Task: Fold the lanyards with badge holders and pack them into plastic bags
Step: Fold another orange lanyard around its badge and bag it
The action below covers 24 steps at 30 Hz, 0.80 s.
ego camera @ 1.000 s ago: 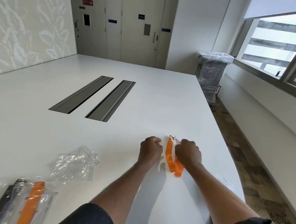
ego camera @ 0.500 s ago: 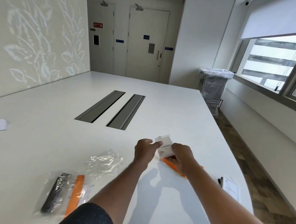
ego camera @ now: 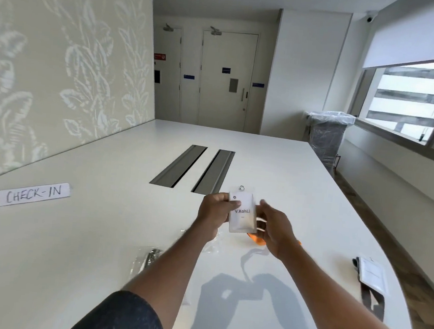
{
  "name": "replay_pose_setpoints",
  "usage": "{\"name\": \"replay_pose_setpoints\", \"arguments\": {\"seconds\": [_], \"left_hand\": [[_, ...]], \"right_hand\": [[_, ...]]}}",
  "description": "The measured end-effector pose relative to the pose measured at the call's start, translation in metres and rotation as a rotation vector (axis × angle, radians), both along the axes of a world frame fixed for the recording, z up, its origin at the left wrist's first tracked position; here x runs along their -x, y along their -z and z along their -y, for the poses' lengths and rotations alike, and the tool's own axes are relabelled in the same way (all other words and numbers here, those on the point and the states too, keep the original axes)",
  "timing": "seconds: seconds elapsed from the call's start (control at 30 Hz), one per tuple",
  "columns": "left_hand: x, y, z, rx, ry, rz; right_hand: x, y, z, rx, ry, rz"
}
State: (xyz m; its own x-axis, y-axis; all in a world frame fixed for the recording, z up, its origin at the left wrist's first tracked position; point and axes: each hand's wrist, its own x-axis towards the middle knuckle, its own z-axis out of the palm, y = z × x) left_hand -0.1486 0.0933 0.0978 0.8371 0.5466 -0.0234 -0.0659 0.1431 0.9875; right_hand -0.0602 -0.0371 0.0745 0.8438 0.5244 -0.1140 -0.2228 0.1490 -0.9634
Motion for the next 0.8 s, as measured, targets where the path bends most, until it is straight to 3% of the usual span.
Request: {"name": "replay_pose_setpoints", "arguments": {"seconds": [0.1,0.3,0.53,0.8], "left_hand": [[0.012,-0.009,-0.007,-0.050,0.075,0.008],[0.017,-0.032,-0.008,-0.122,0.133,0.059],[-0.002,-0.053,-0.005,0.002,-0.046,0.192],[-0.023,-0.036,-0.019,-0.189,-0.319,0.094]], "right_hand": [[-0.001,-0.006,-0.008,-0.163,0.060,-0.042],[0.004,-0.017,-0.010,-0.320,-0.376,0.010],[0.001,-0.004,-0.008,-0.174,-0.270,0.089],[-0.004,-0.008,-0.001,-0.013,-0.382,0.229]]}}
